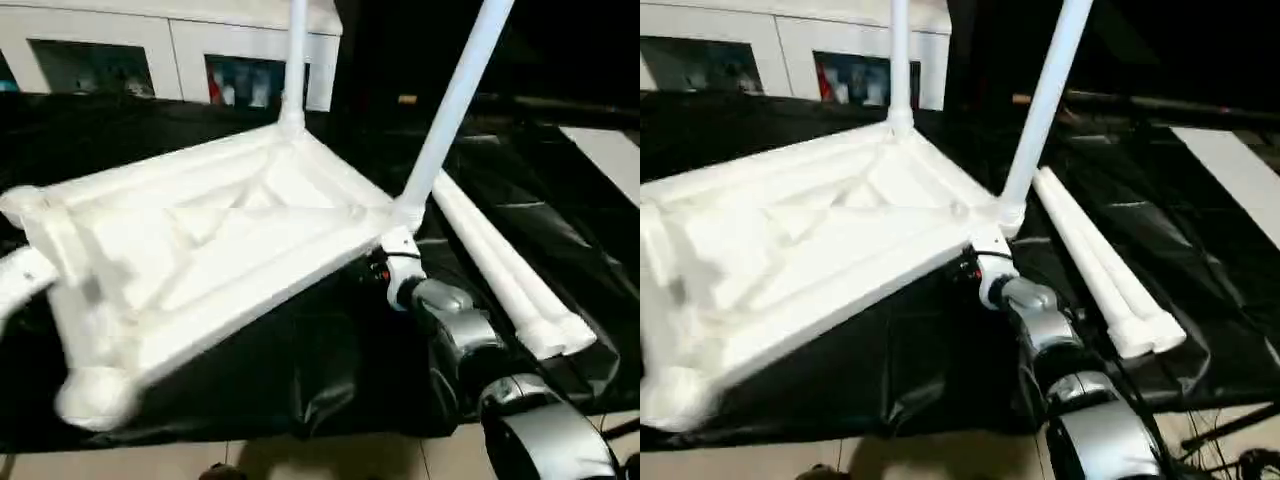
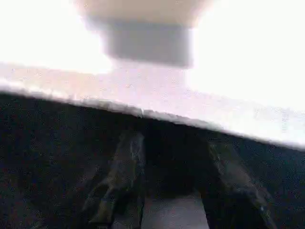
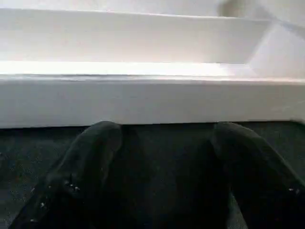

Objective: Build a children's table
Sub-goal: Rotate table base

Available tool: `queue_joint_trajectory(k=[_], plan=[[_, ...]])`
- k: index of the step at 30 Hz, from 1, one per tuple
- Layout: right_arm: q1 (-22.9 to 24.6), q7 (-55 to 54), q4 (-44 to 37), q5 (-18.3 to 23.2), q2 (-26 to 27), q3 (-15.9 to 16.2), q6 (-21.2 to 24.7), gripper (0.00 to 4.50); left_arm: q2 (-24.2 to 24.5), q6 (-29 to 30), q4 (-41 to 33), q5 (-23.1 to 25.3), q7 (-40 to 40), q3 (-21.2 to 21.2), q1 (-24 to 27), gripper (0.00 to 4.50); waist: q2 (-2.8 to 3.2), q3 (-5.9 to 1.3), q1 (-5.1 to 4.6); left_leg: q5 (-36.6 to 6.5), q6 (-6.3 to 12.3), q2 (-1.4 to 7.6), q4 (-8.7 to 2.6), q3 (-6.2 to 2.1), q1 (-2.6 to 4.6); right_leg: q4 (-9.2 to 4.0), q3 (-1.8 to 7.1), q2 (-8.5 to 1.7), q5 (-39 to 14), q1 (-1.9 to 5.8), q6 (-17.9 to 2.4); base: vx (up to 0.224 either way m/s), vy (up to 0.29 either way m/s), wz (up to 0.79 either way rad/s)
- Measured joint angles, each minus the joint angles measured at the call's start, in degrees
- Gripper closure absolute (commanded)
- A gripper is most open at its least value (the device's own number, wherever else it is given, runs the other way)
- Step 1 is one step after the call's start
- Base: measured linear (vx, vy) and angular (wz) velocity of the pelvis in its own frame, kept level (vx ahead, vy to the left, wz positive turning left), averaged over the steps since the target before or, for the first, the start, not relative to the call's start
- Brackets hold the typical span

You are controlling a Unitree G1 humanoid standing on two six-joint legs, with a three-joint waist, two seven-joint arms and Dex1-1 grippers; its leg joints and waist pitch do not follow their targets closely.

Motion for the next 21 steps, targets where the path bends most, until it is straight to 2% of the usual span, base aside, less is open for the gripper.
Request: queue_joint_trajectory(k=[5, 8, 12, 20, 21], plan=[[-0.3, 2.3, 1.3, 0.0, 0.4, 0.0, -2.3, 0.90, -4.3, 0.0, -4.0, -3.9, -3.2, -1.5, -0.2, 2.76, -0.02, -0.01, -0.04, 0.0, -0.02, 0.00, 0.01, -0.01, 0.02, 0.11, 0.00, 0.00, 0.0, -0.01, -0.1, 0.000, 0.000, 0.00], [-0.3, 4.4, 1.6, 0.0, 0.3, 0.1, -3.8, 0.90, -7.5, 0.0, -6.3, -5.9, -5.2, -4.4, -1.5, 2.76, 0.08, 0.05, -0.06, 0.0, -0.05, 0.01, 0.02, 0.00, 0.04, 0.25, 0.00, 0.00, 0.0, -0.03, -0.1, 0.000, 0.000, 0.00], [-0.3, 7.0, 1.6, 0.0, 0.7, 0.1, -5.3, 0.90, -9.7, 0.1, -8.9, -6.8, -7.1, -7.3, -2.4, 2.76, 0.12, 0.08, -0.55, 0.1, -0.09, 0.03, 0.02, -0.04, 0.08, 0.40, 0.00, 0.04, 0.0, -0.08, -0.1, 0.000, 0.000, 0.00], [0.6, 11.3, 0.8, 0.0, 0.1, 0.1, -7.5, 0.90, -14.6, 1.6, -10.6, -7.8, -10.3, -12.8, -5.9, 2.76, 0.44, 0.27, -0.63, 0.1, -0.14, 0.03, 0.05, -0.05, 0.08, 0.53, 0.01, 0.05, 0.1, -0.14, -0.1, 0.000, 0.000, 0.00], [0.7, 11.7, 0.7, 0.0, 0.1, 0.1, -7.5, 0.73, -14.7, 1.7, -10.8, -8.1, -10.5, -13.1, -6.1, 2.77, 0.48, 0.29, -0.71, 0.1, -0.14, 0.03, 0.05, -0.06, 0.08, 0.53, 0.00, 0.05, 0.1, -0.14, -0.1, 0.000, 0.000, 0.00]])
